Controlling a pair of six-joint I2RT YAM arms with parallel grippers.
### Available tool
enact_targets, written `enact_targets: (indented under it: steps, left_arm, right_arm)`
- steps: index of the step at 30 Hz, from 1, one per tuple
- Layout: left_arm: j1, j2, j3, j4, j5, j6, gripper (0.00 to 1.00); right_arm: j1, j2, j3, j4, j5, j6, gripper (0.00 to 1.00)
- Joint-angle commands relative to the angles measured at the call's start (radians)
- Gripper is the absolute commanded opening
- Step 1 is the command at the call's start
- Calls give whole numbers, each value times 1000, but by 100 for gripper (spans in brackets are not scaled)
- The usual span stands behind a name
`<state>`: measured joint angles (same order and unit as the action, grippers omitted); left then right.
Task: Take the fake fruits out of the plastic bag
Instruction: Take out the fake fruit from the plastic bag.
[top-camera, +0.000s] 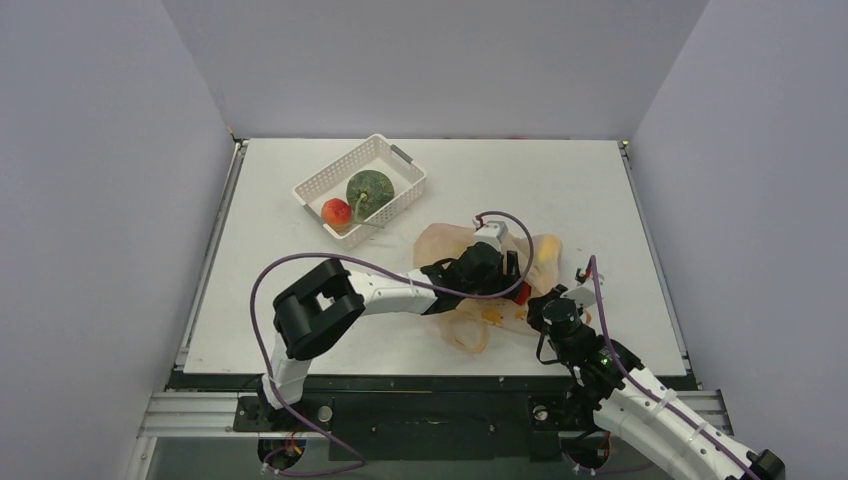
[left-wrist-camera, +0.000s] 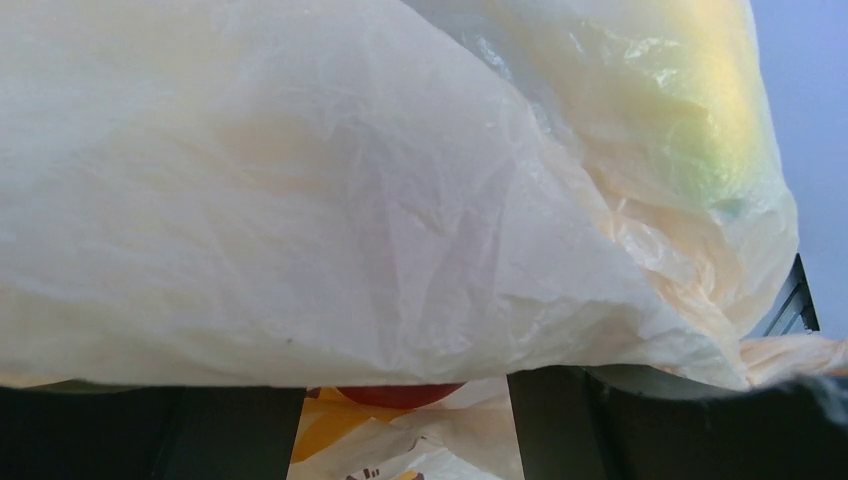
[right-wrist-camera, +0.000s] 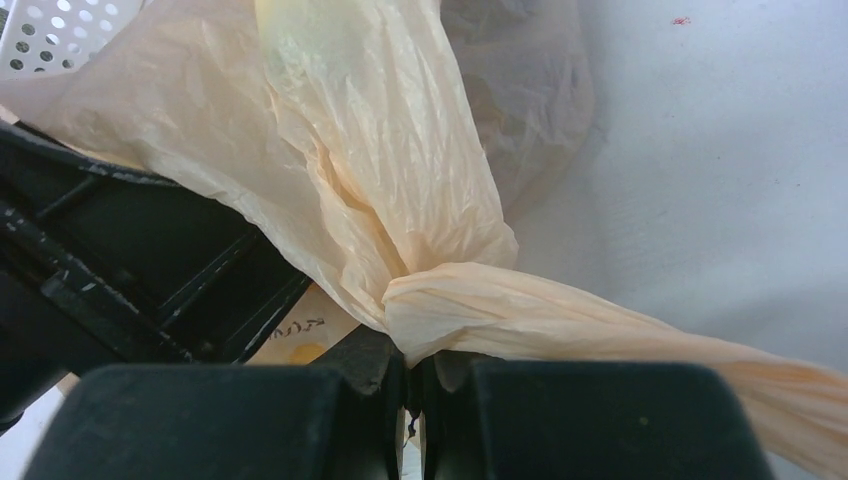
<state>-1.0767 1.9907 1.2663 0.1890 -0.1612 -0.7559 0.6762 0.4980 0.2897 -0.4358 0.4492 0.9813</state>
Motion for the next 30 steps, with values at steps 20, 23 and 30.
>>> enact_targets:
  steps: [20,23,30]
  left_arm:
    - [45,191,40,97,230,-10,61]
    - [64,171,-8,139,267,-23,49]
    - [100,61,-81,149,318,-11,24]
  right_arm:
    - [7,-22,27,-19,64,-34,0]
    - [7,-27,24,-20,60,-30,0]
    - [6,-5,28,-6,68,-43,0]
